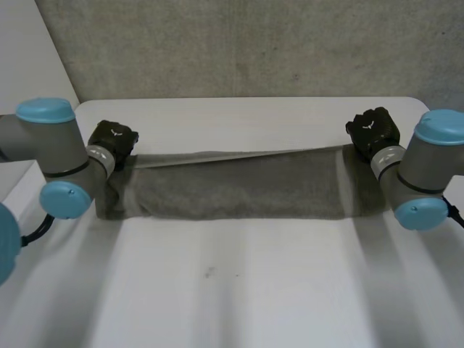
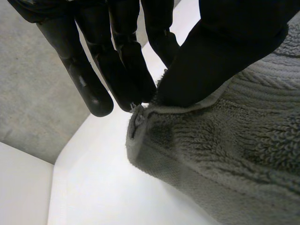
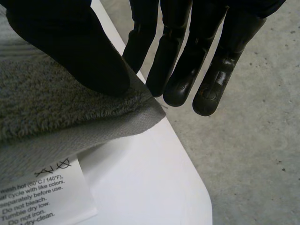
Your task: Fold the towel.
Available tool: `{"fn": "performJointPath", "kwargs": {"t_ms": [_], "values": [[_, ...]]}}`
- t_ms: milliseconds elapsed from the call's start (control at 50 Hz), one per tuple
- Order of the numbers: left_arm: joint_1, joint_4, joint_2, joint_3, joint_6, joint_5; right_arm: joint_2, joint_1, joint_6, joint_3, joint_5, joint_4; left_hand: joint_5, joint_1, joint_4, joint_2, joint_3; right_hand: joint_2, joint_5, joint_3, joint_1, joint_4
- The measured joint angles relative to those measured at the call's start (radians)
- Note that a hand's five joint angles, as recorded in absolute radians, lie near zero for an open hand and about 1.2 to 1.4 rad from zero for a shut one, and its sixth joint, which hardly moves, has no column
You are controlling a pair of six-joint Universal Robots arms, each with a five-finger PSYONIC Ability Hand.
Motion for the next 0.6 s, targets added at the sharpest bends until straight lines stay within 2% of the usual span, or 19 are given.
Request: {"fn": "performJointPath", "kwargs": {"t_ms": [180, 200, 220, 240, 260, 280, 300, 320, 340, 360, 380, 460, 500, 560, 600], "values": [[-0.007, 0.004, -0.184, 0.229, 0.003, -0.008, 0.209, 0.014, -0.007, -0.266, 0.028, -0.01, -0.01, -0.002, -0.024, -0.027, -0.023, 0.0, 0.0, 0.001, -0.001, 0.0], [-0.009, 0.008, -0.194, 0.239, 0.003, -0.007, 0.225, 0.014, -0.007, -0.286, 0.029, -0.008, -0.015, -0.007, -0.035, -0.036, -0.035, -0.128, -0.122, -0.127, -0.122, -0.128], [-0.01, 0.01, -0.199, 0.244, 0.003, -0.006, 0.235, 0.014, -0.007, -0.3, 0.031, -0.005, -0.015, -0.007, -0.035, -0.036, -0.035, -0.128, -0.122, -0.127, -0.122, -0.128], [-0.014, 0.017, -0.207, 0.251, 0.004, -0.005, 0.25, 0.015, -0.008, -0.318, 0.033, -0.002, -0.015, -0.007, -0.035, -0.036, -0.035, -0.413, -0.362, -0.39, -0.335, -0.393], [-0.018, 0.024, -0.211, 0.254, 0.004, -0.004, 0.26, 0.016, -0.008, -0.332, 0.038, 0.0, -0.409, -0.423, -0.419, -0.419, -0.415, -0.533, -0.498, -0.527, -0.468, -0.531], [-0.02, 0.028, -0.213, 0.254, 0.005, -0.003, 0.266, 0.016, -0.008, -0.339, 0.042, 0.002, -0.497, -0.528, -0.507, -0.526, -0.522, -0.572, -0.537, -0.566, -0.508, -0.571], [-0.026, 0.038, -0.214, 0.252, 0.005, -0.002, 0.272, 0.017, -0.008, -0.349, 0.051, 0.004, -0.661, -0.652, -0.675, -0.674, -0.673, -0.713, -0.678, -0.706, -0.625, -0.711], [-0.03, 0.045, -0.212, 0.248, 0.006, -0.001, 0.273, 0.018, -0.008, -0.352, 0.057, 0.005, -0.708, -0.714, -0.721, -0.72, -0.719, -0.713, -0.678, -0.706, -0.625, -0.711], [-0.035, 0.054, -0.207, 0.242, 0.006, -0.001, 0.272, 0.02, -0.006, -0.355, 0.064, 0.006, -0.783, -0.788, -0.815, -0.813, -0.811, -0.92, -0.892, -0.927, -0.752, -0.933], [-0.041, 0.067, -0.198, 0.232, 0.007, 0.0, 0.267, 0.022, -0.005, -0.357, 0.071, 0.006, -0.795, -0.8, -0.815, -0.824, -0.821, -0.944, -0.916, -0.957, -0.761, -0.955], [-0.051, 0.084, -0.183, 0.214, 0.007, 0.001, 0.257, 0.025, -0.001, -0.356, 0.083, 0.008, -0.931, -0.936, -0.955, -0.957, -0.954, -0.954, -0.928, -0.973, -0.763, -0.958], [-0.061, 0.113, -0.141, 0.176, 0.006, 0.001, 0.211, 0.029, 0.023, -0.329, 0.093, 0.008, -0.991, -1.0, -1.022, -1.023, -1.021, -0.954, -0.928, -0.973, -0.763, -0.958], [-0.067, 0.143, -0.062, 0.108, 0.0, -0.002, 0.108, 0.029, 0.085, -0.252, 0.088, 0.012, -0.997, -1.003, -1.036, -1.038, -1.036, -0.954, -0.931, -0.973, -0.763, -0.958], [-0.068, 0.155, -0.013, 0.065, -0.004, -0.003, 0.045, 0.028, 0.121, -0.199, 0.077, 0.02, -1.0, -1.013, -1.041, -1.043, -1.042, -0.954, -0.931, -0.973, -0.763, -0.958], [-0.068, 0.172, 0.096, -0.048, -0.019, -0.002, -0.084, 0.025, 0.177, -0.067, 0.036, 0.062, -1.001, -1.014, -1.045, -1.047, -1.046, -0.954, -0.931, -0.973, -0.763, -0.958]]}}
